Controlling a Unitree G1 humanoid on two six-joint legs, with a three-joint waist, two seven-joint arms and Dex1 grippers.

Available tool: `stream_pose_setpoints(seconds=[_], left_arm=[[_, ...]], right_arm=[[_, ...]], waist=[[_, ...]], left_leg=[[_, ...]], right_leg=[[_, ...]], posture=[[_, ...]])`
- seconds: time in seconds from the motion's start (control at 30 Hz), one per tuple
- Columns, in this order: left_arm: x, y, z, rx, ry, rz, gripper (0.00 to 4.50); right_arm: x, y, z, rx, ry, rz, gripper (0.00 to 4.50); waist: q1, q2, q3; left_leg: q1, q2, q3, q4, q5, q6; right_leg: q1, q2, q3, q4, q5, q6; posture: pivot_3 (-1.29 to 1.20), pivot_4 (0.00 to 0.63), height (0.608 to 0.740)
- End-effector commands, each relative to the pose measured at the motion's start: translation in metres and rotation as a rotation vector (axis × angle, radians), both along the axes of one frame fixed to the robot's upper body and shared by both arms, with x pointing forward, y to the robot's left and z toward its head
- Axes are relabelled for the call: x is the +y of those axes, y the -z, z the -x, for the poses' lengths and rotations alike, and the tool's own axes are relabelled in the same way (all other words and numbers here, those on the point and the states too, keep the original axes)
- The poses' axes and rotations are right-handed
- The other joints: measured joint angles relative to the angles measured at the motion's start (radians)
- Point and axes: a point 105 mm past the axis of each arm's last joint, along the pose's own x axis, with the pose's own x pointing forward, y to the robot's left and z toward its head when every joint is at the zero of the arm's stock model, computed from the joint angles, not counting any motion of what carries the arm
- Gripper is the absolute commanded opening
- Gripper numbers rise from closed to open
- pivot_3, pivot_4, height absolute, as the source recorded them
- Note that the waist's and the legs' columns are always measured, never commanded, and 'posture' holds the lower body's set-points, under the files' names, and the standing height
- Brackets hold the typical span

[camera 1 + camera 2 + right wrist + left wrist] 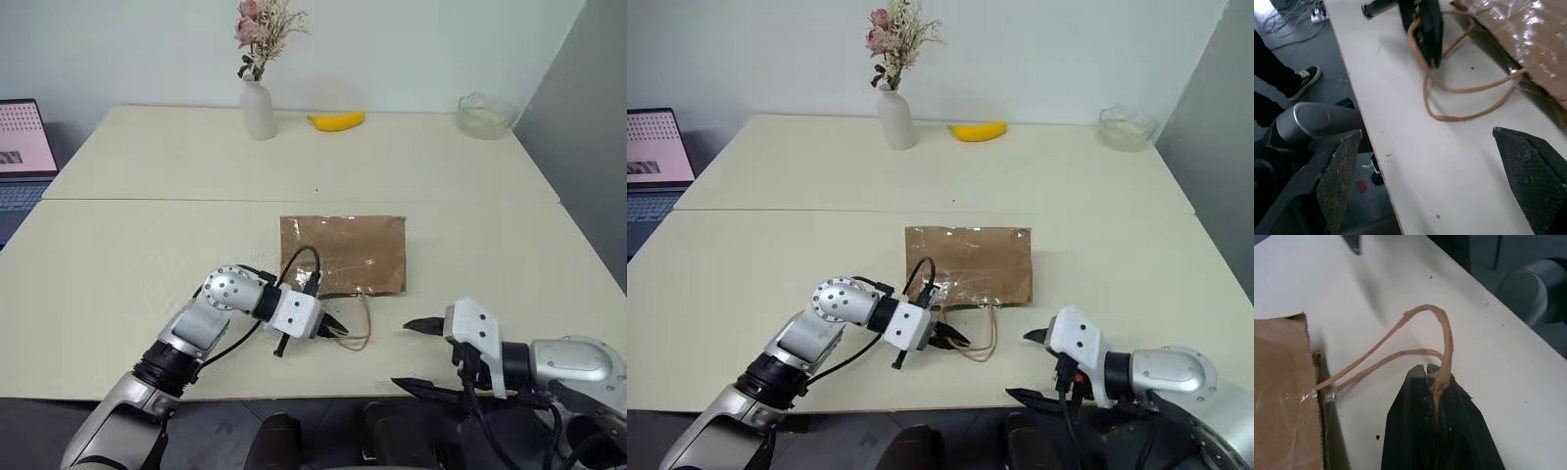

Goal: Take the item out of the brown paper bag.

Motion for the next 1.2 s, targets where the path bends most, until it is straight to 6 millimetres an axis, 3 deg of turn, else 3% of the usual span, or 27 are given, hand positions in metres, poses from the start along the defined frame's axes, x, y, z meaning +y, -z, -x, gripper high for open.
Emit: stream_pose_setpoints(seconds=[0.03,0.53,0.63,0.97,1.2], left_arm=[[-0.003,-0.015,0.002,0.004,-0.022,0.057,0.02],[-0.002,-0.011,0.01,0.008,-0.018,0.043,0.02],[-0.002,-0.011,0.011,0.01,-0.017,0.041,0.0],[-0.001,-0.016,0.009,0.013,-0.025,0.049,0.0],[0.003,-0.023,0.005,0.021,-0.056,0.058,0.0]], right_arm=[[0.013,0.002,0.001,-0.04,-0.051,-0.024,4.5],[0.06,0.052,-0.03,-0.096,-0.115,-0.017,4.5],[0.057,0.061,-0.034,-0.112,-0.107,0.031,3.67],[0.056,0.068,-0.044,-0.14,-0.057,0.106,0.2],[0.06,0.068,-0.047,-0.089,-0.01,0.103,0.09]], waist=[[0.0,0.0,0.0],[0.001,0.0,0.0],[0.001,0.0,0.0],[0.0,0.0,0.0],[-0.001,0.001,0.0]], left_leg=[[0.0,0.0,0.0,0.0,0.0,0.0],[0.0,0.0,0.0,0.0,0.0,0.0],[0.0,0.0,0.0,0.0,0.0,0.0],[0.003,0.0,0.0,0.0,0.0,0.0],[0.004,0.0,0.0,-0.001,0.0,0.0]], right_leg=[[0.0,0.0,0.0,0.0,0.0,0.0],[-0.001,0.0,0.0,0.0,-0.001,-0.001],[-0.001,0.0,0.0,0.0,-0.001,-0.001],[0.001,0.0,0.0,0.001,-0.003,-0.004],[0.001,0.0,0.0,0.001,-0.003,-0.004]], posture=[[0.0,0.15,0.74],[0.0,0.15,0.74],[0.0,0.15,0.74],[0.0,0.15,0.74],[0.0,0.15,0.74]])
